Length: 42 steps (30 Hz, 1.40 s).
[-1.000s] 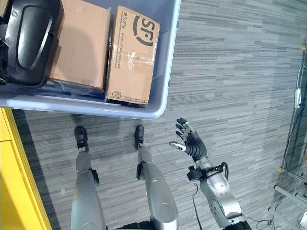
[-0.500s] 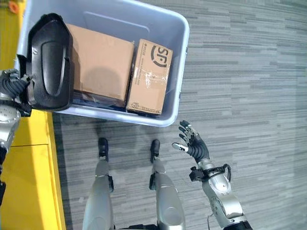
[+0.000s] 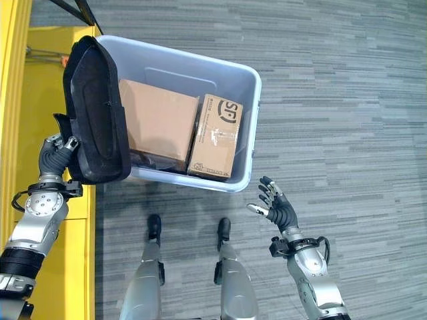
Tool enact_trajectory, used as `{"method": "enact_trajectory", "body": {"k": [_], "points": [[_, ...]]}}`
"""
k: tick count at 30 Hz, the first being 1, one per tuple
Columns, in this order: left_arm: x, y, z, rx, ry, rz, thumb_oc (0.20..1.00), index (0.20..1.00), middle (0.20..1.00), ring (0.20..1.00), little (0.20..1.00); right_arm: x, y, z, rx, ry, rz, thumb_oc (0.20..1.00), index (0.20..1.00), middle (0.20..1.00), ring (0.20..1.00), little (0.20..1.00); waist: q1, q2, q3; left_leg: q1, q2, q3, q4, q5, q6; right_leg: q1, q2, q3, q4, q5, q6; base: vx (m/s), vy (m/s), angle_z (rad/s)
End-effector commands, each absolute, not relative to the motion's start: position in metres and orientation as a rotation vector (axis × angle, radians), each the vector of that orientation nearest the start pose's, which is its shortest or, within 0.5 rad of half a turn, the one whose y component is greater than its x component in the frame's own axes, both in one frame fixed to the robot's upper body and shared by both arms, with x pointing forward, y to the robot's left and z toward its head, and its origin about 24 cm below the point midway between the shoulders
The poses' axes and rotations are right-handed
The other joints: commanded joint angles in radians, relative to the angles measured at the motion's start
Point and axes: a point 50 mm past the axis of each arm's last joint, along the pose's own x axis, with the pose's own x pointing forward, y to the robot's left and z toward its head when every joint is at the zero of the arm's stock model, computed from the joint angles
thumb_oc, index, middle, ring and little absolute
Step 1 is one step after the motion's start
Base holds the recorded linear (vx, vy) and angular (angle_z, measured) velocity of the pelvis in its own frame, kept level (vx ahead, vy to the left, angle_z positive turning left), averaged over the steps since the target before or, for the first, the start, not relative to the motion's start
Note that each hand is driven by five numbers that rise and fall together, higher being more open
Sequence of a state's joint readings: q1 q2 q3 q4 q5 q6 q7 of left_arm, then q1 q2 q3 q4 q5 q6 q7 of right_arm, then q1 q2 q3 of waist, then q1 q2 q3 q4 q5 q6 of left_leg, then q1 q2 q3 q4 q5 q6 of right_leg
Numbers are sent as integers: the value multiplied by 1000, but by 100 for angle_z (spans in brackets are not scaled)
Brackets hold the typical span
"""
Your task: Move parts from the plastic box to the shelf.
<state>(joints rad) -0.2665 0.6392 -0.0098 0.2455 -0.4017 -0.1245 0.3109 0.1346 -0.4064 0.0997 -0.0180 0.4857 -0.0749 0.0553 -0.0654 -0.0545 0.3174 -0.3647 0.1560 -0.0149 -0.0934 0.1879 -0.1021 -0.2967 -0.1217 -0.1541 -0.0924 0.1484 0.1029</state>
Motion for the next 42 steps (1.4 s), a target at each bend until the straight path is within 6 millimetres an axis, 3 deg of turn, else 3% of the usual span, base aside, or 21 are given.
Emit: {"method": "enact_trajectory", "body": {"k": [1, 10, 15, 26, 29, 30, 33, 36, 37, 38, 40, 41, 42], "points": [[295, 291, 162, 152, -421, 369, 200, 200, 200, 200, 200, 218, -216, 37, 65, 38, 71, 1000, 1000, 1000, 1000, 1000, -5, -14, -48, 119, 13, 20, 6, -152, 0, 79, -100, 2, 11, -84, 86, 41, 3, -7], [275, 277, 146, 55, -424, 313, 200, 200, 200, 200, 200, 215, -220, 32, 62, 61, 52, 1000, 1000, 1000, 1000, 1000, -2, 4, -81, 162, 14, 30, 6, -161, 2, 111, -99, 11, 14, -99, 81, 15, -8, -3], [249, 272, 129, -26, -394, 263, 200, 200, 200, 200, 200, 214, -221, 32, 67, 61, 48, 1000, 1000, 1000, 1000, 1000, 9, 27, -116, 209, 20, 34, 6, -166, 0, 154, -92, 13, 18, -119, 73, 25, -55, -3], [209, 263, 93, -138, -255, 198, 200, 200, 200, 200, 200, 215, -221, 42, 47, 28, 76, 1000, 1000, 1000, 1000, 1000, 23, 87, -143, 286, 72, 12, 10, -143, -5, 193, -43, 12, 194, -268, 25, -11, -94, 3], [200, 260, 84, -170, -216, 191, 200, 200, 200, 200, 200, 217, -221, 46, 45, 8, 86, 1000, 1000, 1000, 1000, 1000, 31, 103, -140, 289, 98, -2, 20, -117, -9, 197, -9, 2, 235, -310, -3, -86, -199, 16], [197, 258, 80, -199, -207, 197, 200, 200, 200, 200, 200, 222, -218, 53, 32, -22, 107, 1000, 1000, 1000, 1000, 1000, 44, 112, -134, 281, 117, -18, 25, -82, -13, 194, 22, -8, 260, -334, -28, -107, -218, 21], [193, 256, 79, -216, -202, 194, 200, 200, 200, 200, 200, 226, -216, 59, 21, -46, 123, 1000, 1000, 1000, 1000, 1000, 52, 120, -122, 269, 131, -34, 32, -52, -14, 186, 42, -21, 276, -346, -47, -89, -163, 26], [190, 252, 79, -228, -202, 178, 200, 200, 200, 200, 200, 232, -215, 67, 8, -84, 134, 1000, 1000, 1000, 1000, 1000, 72, 137, -85, 223, 141, -66, 31, 55, -31, 165, 62, -55, 289, -356, -73, -170, -171, 15], [191, 250, 78, -238, -204, 166, 200, 200, 200, 200, 200, 234, -218, 71, -18, -100, 128, 1000, 1000, 1000, 1000, 1000, 77, 128, -70, 193, 118, -35, 24, 62, -16, 155, 47, -88, 288, -360, -85, -145, -133, 24], [191, 250, 78, -238, -204, 167, 200, 200, 200, 200, 200, 234, -218, 71, -18, -101, 128, 1000, 1000, 1000, 1000, 1000, 75, 128, -70, 192, 117, -37, 24, 63, -16, 155, 46, -89, 289, -360, -84, -166, -163, 60], [194, 248, 79, -251, -215, 151, 200, 200, 200, 200, 200, 236, -220, 72, -39, -108, 118, 1000, 1000, 1000, 1000, 1000, 65, 117, -67, 178, 92, 76, 102, -4, 3, 141, 15, -132, 275, -346, -84, -127, -150, 110], [194, 246, 80, -257, -221, 137, 200, 200, 200, 200, 200, 235, -221, 72, -42, -106, 113, 1000, 1000, 1000, 1000, 1000, 62, 109, -76, 200, 81, 86, 135, -68, -2, 142, 3, -135, 273, -362, -79, -61, -122, 131], [195, 245, 81, -261, -229, 132, 200, 200, 200, 200, 200, 233, -222, 71, -46, -104, 108, 1000, 1000, 1000, 1000, 1000, 59, 109, -81, 213, 78, 86, 154, -84, -5, 141, -4, -145, 263, -354, -77, -68, -69, 97]]}}
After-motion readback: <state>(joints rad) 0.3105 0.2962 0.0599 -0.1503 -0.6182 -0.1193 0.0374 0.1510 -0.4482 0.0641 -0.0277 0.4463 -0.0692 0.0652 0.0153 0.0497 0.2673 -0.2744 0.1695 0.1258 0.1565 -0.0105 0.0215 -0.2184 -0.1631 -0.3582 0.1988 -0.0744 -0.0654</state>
